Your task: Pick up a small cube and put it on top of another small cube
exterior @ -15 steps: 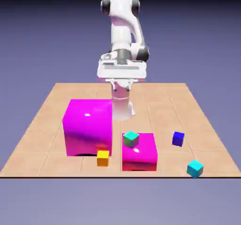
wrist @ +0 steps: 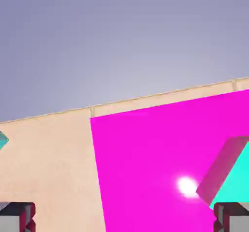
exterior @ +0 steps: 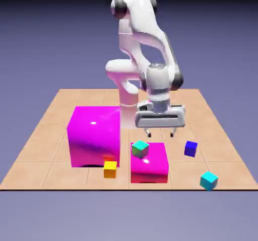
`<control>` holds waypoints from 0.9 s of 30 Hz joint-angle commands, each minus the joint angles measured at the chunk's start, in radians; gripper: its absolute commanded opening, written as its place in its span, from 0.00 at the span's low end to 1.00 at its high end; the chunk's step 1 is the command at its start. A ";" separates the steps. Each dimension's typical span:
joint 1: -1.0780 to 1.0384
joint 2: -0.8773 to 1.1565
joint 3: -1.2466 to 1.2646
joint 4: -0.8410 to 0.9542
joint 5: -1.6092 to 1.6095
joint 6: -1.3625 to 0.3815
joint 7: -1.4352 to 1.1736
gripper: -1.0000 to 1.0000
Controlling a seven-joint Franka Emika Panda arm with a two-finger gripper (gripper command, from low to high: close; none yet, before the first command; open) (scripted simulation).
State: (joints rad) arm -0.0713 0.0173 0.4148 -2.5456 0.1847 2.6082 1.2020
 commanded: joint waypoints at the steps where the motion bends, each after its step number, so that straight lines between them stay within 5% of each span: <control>1: -0.003 0.036 0.026 0.016 0.011 -0.026 0.028 0.50; 11: -0.052 0.395 0.279 0.178 0.124 -0.288 0.310 0.50; 17: 0.038 0.550 0.220 0.158 0.087 -0.110 0.323 0.50; 18: 0.038 0.550 0.220 0.158 0.087 -0.110 0.323 0.00; 23: -0.046 0.405 0.275 0.177 0.122 -0.277 0.311 0.00; 27: 0.016 0.408 0.144 0.261 0.001 -0.243 0.321 0.00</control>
State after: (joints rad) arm -0.0558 0.4249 0.5591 -2.2846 0.1883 2.3659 1.5215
